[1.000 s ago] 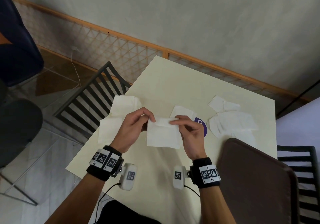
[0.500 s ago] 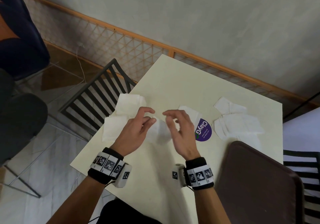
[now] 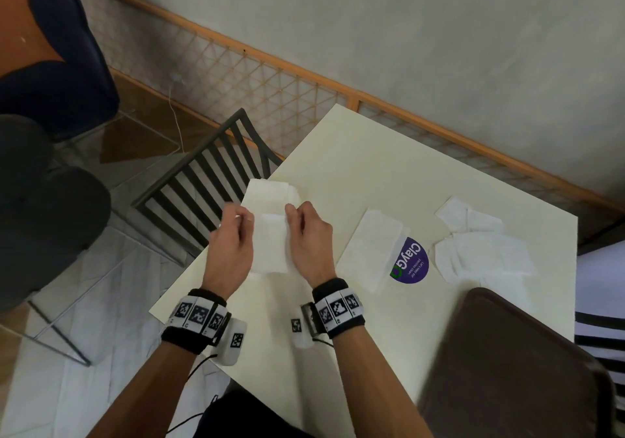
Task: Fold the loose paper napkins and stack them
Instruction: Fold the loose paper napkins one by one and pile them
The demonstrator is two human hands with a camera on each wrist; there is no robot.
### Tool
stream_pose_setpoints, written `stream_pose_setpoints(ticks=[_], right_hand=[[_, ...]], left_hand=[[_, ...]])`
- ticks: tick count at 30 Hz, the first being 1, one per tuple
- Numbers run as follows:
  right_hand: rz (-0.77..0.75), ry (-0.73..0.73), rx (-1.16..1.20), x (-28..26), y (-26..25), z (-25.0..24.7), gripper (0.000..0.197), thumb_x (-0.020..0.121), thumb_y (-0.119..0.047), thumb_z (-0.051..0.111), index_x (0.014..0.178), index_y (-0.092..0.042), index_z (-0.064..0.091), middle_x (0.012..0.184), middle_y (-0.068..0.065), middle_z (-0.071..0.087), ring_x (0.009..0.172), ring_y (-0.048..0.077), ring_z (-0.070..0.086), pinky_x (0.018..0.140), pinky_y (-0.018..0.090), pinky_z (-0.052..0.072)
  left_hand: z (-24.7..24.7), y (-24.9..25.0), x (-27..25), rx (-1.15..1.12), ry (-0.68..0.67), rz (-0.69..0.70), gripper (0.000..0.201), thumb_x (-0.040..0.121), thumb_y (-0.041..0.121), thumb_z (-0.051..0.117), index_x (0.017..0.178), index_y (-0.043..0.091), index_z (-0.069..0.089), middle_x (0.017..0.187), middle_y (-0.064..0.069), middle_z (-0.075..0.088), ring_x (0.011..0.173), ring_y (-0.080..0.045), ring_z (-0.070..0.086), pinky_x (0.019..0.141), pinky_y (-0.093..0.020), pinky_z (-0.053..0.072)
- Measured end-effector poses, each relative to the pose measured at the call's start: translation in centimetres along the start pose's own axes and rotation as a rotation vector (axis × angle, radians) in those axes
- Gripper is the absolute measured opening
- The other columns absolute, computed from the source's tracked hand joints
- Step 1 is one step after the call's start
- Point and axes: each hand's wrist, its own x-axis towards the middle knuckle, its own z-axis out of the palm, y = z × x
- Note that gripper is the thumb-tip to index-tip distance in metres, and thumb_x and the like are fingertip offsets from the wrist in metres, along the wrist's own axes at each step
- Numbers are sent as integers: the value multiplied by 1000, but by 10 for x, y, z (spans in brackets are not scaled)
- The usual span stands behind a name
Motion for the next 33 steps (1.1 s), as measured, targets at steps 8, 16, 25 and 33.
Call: stream_pose_setpoints(ticks=[8, 16, 25, 33], right_hand=[[185, -189, -31, 22, 10, 71, 9, 113, -22, 56, 114, -13, 54, 96, 6, 70, 88, 28, 70, 83, 46, 61], [105, -164, -269, 9, 16, 30, 21, 110, -31, 54, 126, -17, 50, 115, 7, 65, 100, 30, 66, 84, 46, 58], [362, 238, -541, -8, 122, -174, 22, 97, -29, 68, 112, -14, 62, 116, 11, 66, 111, 37, 63, 89, 47, 57], [705, 142, -712, -9, 198, -258, 60, 89, -35, 73, 137, -8, 51, 139, 20, 51, 129, 44, 57, 103, 51, 55]], left_hand=[[0, -69, 27, 384, -13, -256, 16, 115, 29, 38, 117, 14, 42, 79, -9, 64, 62, -28, 61, 57, -38, 47], [18, -66, 13, 603, 18, -170, 39, 99, 19, 68, 130, 3, 50, 135, -23, 46, 122, -44, 44, 104, -58, 44], [75, 32, -15, 26, -361, 149, 19, 102, 10, 69, 106, 26, 60, 98, 13, 70, 94, -8, 67, 82, -26, 54], [128, 73, -35, -86, -647, 229, 21, 102, 12, 70, 99, 32, 66, 95, 22, 73, 94, -9, 71, 77, -18, 55]])
